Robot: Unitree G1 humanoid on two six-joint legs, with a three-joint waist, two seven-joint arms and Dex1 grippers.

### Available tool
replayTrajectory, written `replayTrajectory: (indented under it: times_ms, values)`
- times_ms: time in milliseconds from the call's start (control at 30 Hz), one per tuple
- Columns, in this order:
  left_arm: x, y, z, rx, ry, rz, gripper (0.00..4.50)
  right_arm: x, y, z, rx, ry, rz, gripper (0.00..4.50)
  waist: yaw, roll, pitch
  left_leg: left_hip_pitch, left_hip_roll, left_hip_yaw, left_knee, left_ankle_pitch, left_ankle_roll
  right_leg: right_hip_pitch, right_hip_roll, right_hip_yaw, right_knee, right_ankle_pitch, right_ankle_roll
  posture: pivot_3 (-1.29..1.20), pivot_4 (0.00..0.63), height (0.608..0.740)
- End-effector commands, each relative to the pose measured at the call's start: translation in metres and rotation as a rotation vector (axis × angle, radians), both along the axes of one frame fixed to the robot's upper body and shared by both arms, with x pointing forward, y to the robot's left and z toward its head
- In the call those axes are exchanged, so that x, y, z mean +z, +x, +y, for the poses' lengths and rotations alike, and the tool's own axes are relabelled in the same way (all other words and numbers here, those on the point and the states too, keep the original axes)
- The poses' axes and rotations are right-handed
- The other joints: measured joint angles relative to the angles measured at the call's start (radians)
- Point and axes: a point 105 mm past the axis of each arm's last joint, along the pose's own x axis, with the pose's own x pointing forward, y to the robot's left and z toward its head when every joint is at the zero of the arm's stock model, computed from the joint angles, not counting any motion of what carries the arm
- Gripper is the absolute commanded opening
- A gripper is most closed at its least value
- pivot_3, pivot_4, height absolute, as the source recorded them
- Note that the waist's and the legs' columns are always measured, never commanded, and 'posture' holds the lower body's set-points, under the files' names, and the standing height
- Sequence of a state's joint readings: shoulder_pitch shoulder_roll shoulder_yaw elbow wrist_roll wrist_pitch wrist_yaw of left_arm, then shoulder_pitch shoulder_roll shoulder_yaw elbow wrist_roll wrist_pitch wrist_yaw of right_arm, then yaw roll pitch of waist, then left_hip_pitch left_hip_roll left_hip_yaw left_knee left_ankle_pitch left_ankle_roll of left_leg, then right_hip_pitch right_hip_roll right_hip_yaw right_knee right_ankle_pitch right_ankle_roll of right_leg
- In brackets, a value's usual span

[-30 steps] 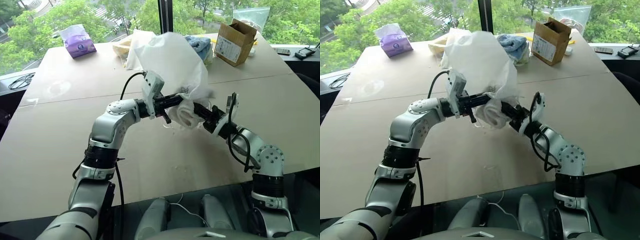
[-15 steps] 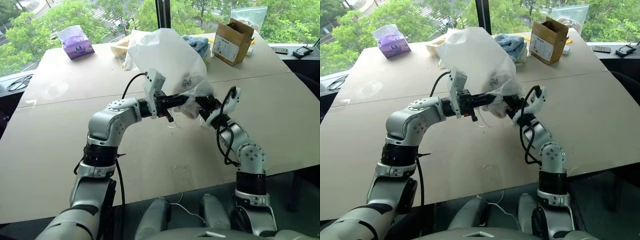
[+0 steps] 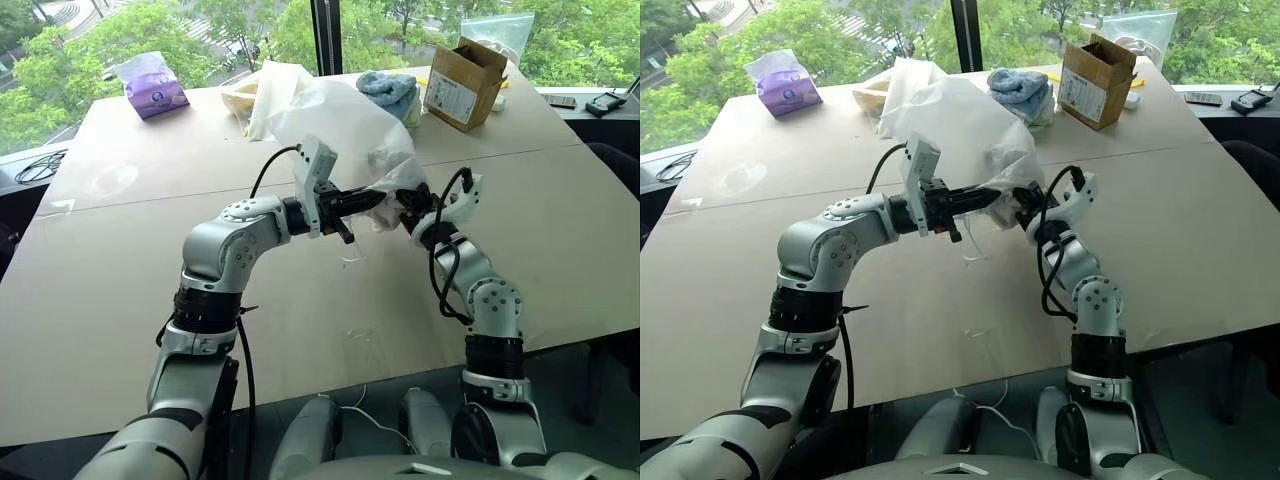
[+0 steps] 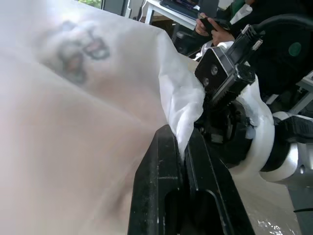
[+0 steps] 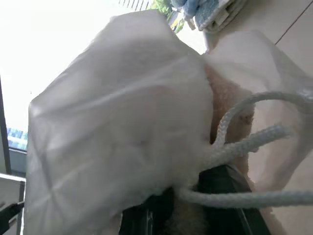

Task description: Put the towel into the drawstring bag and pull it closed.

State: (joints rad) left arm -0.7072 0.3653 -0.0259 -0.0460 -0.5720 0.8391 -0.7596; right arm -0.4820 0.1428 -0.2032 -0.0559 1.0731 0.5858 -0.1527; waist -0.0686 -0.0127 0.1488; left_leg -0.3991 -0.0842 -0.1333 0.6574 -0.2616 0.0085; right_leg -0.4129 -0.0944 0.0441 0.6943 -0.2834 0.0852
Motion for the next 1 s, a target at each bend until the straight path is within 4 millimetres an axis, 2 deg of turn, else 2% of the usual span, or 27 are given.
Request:
replayTrajectory:
  times_ms: [33,67,133,167,233,267,300,367,500,567,700,733,767,833,900,967,1000]
  values:
    - [0.020,-0.001,-0.004,-0.012,-0.063,-0.050,0.00,0.027,-0.023,0.028,0.155,-0.007,-0.152,0.02,-0.004,0.000,0.000,0.000,0.000,0.001,0.000,0.000,0.000,0.000,0.000,0.001,0.000,0.000,0.000,0.00,0.150,0.740]
    - [0.022,0.000,-0.005,-0.010,-0.083,-0.044,0.00,0.028,-0.022,0.024,0.135,0.012,-0.152,0.02,-0.004,0.000,0.000,0.000,0.000,0.001,0.000,0.000,0.000,0.000,0.000,0.001,0.000,0.000,0.000,0.00,0.150,0.740]
    - [0.024,0.003,-0.005,0.010,-0.141,-0.005,0.00,0.021,0.000,-0.007,-0.058,0.179,-0.013,0.02,0.000,0.000,0.000,0.000,0.001,0.000,0.000,0.000,0.000,0.000,0.000,0.000,0.000,0.000,0.000,0.00,0.150,0.740]
    - [0.023,0.003,-0.007,0.005,-0.151,0.006,0.00,0.019,0.004,-0.011,-0.074,0.210,0.010,0.02,0.004,0.000,0.000,0.000,0.000,0.000,0.000,0.000,0.000,0.000,0.000,0.000,0.000,0.000,0.000,0.00,0.150,0.740]
    - [0.018,-0.002,-0.012,-0.021,-0.138,0.026,0.00,0.024,-0.007,0.009,0.040,-0.021,-0.109,0.02,0.006,0.000,0.000,0.000,0.000,-0.001,0.002,0.000,0.000,0.001,0.000,-0.001,0.000,0.000,0.000,0.00,0.150,0.740]
    - [0.015,-0.004,-0.013,-0.030,-0.130,0.036,0.00,0.024,-0.012,0.015,0.077,-0.066,-0.142,0.02,0.000,0.000,0.000,0.000,-0.001,0.000,0.002,0.000,0.000,0.001,0.000,0.000,0.000,0.000,0.000,0.00,0.150,0.740]
    - [0.013,-0.005,-0.014,-0.031,-0.126,0.044,0.00,0.024,-0.009,0.010,0.050,-0.034,-0.123,0.02,-0.004,0.000,0.000,0.000,-0.001,0.001,0.002,0.000,0.000,0.000,0.000,0.001,0.000,0.000,0.000,0.00,0.150,0.740]
    - [0.011,-0.004,-0.015,-0.027,-0.120,0.050,0.00,0.013,0.006,-0.014,-0.084,0.087,0.000,0.02,-0.006,0.000,0.000,0.000,0.001,0.001,0.001,0.000,0.000,0.000,0.001,0.001,0.001,0.000,0.000,0.00,0.150,0.740]
    - [0.010,-0.002,-0.015,-0.018,-0.109,0.057,0.00,0.020,-0.017,0.021,0.177,-0.082,-0.145,0.02,-0.001,0.000,0.000,0.000,0.001,0.001,0.001,0.000,0.000,0.000,0.001,0.001,0.000,0.000,0.000,0.00,0.150,0.740]
    - [0.009,-0.002,-0.015,-0.022,-0.109,0.061,0.00,0.009,0.007,-0.009,-0.028,0.101,0.031,0.02,-0.003,0.000,0.000,0.000,0.000,0.001,0.001,0.000,0.000,0.000,0.001,0.001,0.000,0.000,0.000,0.00,0.150,0.740]
    - [0.004,-0.003,-0.016,-0.032,-0.086,0.071,0.00,0.015,-0.026,0.028,0.281,-0.163,-0.164,0.02,0.001,0.001,0.000,0.000,0.001,0.000,0.000,0.000,0.000,0.000,0.001,0.001,0.000,0.000,0.000,0.00,0.150,0.740]
    - [0.003,-0.003,-0.016,-0.032,-0.085,0.075,0.00,0.012,-0.019,0.022,0.215,-0.199,-0.162,0.02,0.000,0.000,0.000,0.000,0.000,0.001,0.001,0.000,0.000,0.000,0.001,0.001,0.000,0.000,0.000,0.00,0.150,0.740]
    - [0.002,-0.005,-0.016,-0.043,-0.086,0.085,0.00,0.002,0.000,-0.001,0.045,-0.108,-0.044,0.02,-0.002,0.000,0.000,0.000,0.000,0.001,0.001,0.000,0.000,0.000,0.001,0.001,0.000,0.000,0.000,0.00,0.150,0.740]
    - [0.000,-0.009,-0.018,-0.073,-0.072,0.097,0.00,-0.003,-0.005,0.002,0.092,-0.123,-0.059,0.02,-0.001,0.000,0.000,0.001,0.001,0.001,0.000,0.000,0.000,0.000,0.001,0.001,0.000,0.000,0.000,0.00,0.150,0.740]
    - [-0.002,-0.011,-0.018,-0.083,-0.061,0.097,0.00,-0.003,-0.022,0.021,0.237,-0.205,-0.134,0.02,0.000,0.000,0.000,0.001,0.001,0.001,0.000,0.000,0.000,0.000,0.001,0.001,0.001,0.000,0.000,0.00,0.150,0.740]
    - [-0.003,-0.012,-0.018,-0.090,-0.058,0.095,0.00,-0.012,-0.002,-0.004,0.047,-0.098,-0.008,0.02,-0.003,0.000,0.000,0.000,0.000,0.001,0.000,0.000,0.000,0.000,0.001,0.001,0.000,0.000,0.000,0.00,0.150,0.740]
    - [-0.002,-0.013,-0.019,-0.095,-0.057,0.093,0.00,-0.008,-0.010,0.006,0.129,-0.144,-0.068,0.02,-0.002,0.000,0.000,0.000,0.001,0.001,0.000,0.000,0.000,0.000,0.001,0.002,0.000,0.000,0.000,0.00,0.150,0.740]
